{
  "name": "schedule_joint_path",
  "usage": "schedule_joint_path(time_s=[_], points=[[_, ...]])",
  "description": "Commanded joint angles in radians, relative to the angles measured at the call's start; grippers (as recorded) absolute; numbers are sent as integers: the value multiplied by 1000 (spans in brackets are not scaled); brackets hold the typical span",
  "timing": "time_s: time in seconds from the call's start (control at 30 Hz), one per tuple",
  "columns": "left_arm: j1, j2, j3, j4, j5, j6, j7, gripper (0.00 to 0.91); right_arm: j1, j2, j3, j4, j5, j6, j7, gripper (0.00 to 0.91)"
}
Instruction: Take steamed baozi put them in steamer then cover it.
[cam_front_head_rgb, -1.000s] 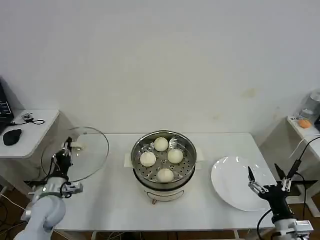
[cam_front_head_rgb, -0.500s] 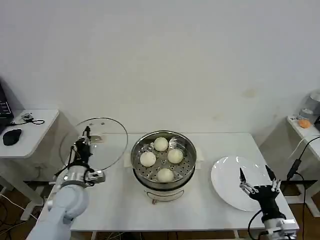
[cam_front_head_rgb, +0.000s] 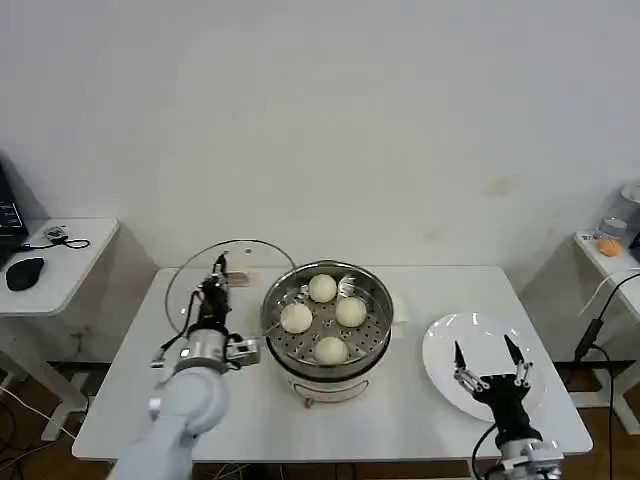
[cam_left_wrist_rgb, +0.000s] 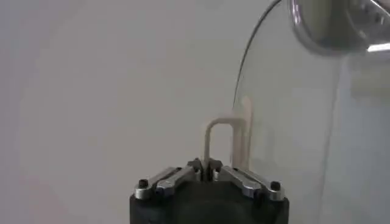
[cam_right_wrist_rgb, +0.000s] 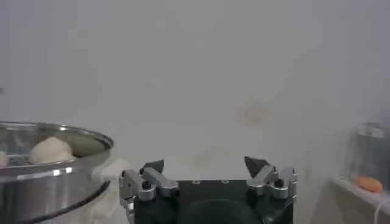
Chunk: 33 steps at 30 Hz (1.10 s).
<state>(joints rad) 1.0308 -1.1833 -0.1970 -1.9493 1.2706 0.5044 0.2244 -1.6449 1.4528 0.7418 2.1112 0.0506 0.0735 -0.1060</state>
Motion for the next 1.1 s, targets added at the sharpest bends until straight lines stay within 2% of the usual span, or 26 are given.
schedule_joint_path(time_s=[0.03,0.33,0.7,1.1], points=[[-69,-185,128,73,128,16,40,0,4,32,-32,1,-47,2,1,907],[-128,-204,185,165,130,16,40,0,-6,24,2,-2,-37,8,-2,907],[-140,-244,223,241,165,6,47,0,-3,31,-5,-9,-46,12,-4,907],[-113,-264,238,221,187,-4,41,0,-3,40,-23,-16,-58,17,-2,907]])
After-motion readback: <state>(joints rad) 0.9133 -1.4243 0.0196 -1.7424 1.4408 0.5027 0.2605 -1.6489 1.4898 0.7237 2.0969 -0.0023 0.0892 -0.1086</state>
